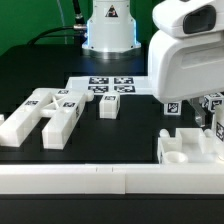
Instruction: Assemble chair
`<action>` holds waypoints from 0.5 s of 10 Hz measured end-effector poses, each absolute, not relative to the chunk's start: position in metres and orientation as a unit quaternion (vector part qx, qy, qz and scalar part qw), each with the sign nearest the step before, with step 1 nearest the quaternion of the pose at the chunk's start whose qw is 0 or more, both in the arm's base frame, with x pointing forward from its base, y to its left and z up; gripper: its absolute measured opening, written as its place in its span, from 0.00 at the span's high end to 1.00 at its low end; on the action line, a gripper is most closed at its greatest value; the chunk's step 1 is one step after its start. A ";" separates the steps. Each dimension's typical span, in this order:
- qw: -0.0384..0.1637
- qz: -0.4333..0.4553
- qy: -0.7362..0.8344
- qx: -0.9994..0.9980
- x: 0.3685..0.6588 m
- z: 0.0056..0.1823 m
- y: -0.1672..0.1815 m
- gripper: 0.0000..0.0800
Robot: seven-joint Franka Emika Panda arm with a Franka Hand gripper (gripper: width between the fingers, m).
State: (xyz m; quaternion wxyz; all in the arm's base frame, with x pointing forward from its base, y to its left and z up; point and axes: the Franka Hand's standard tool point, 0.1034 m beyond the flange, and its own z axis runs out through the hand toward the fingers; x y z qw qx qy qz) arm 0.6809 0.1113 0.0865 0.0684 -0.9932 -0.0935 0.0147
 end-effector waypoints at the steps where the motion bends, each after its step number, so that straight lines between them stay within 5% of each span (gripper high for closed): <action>1: 0.069 0.011 -0.116 -0.991 0.683 0.088 0.110 0.19; 2: 0.069 0.012 -0.116 -0.991 0.682 0.087 0.110 0.19; 4: 0.069 0.012 -0.116 -0.991 0.682 0.087 0.110 0.51; 5: 0.068 0.011 -0.116 -0.991 0.682 0.087 0.110 0.51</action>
Offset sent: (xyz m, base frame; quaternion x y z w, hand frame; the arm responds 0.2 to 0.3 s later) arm 0.0000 0.0000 0.0000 0.0000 0.0000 0.0000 1.0000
